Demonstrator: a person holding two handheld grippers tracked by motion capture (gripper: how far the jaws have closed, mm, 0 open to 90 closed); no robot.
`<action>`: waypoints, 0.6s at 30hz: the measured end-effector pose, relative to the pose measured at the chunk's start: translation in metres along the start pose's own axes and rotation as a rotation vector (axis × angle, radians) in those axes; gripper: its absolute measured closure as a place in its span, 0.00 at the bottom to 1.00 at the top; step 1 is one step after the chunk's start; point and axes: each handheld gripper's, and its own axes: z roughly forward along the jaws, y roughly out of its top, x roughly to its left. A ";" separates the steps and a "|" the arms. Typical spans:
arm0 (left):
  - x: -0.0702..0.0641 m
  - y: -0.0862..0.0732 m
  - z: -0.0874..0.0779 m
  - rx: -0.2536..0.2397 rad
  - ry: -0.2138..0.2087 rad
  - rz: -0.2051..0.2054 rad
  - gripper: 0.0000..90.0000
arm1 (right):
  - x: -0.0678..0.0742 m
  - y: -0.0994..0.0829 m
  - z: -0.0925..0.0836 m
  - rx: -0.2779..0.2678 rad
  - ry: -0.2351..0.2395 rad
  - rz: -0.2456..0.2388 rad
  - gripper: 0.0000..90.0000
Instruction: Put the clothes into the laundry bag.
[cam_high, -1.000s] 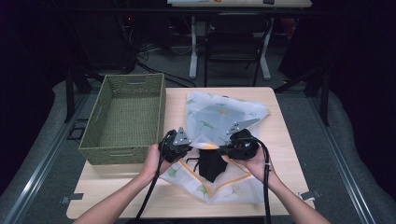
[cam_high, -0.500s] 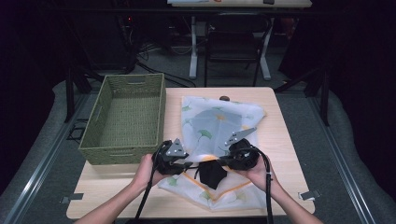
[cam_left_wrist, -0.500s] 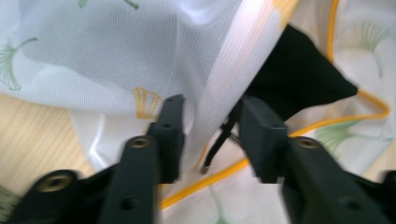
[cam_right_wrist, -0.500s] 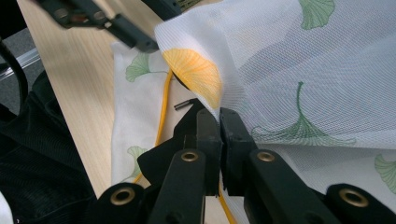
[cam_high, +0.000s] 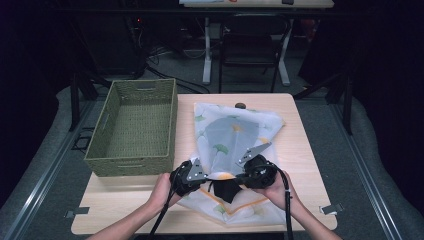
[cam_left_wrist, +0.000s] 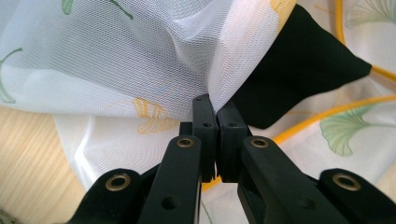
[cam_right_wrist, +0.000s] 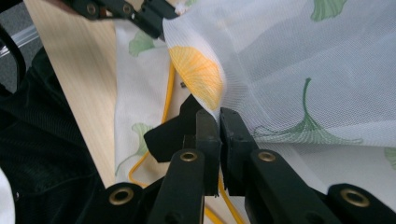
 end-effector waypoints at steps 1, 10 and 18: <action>0.000 -0.001 0.000 -0.004 -0.010 0.001 0.99 | 0.000 -0.001 0.000 0.006 0.003 -0.004 0.97; -0.013 -0.016 0.014 0.110 -0.090 0.046 0.99 | 0.010 -0.017 0.023 0.129 0.025 -0.028 0.98; -0.010 -0.020 0.033 0.153 -0.073 -0.012 0.98 | -0.009 -0.022 0.069 0.237 -0.047 -0.046 0.98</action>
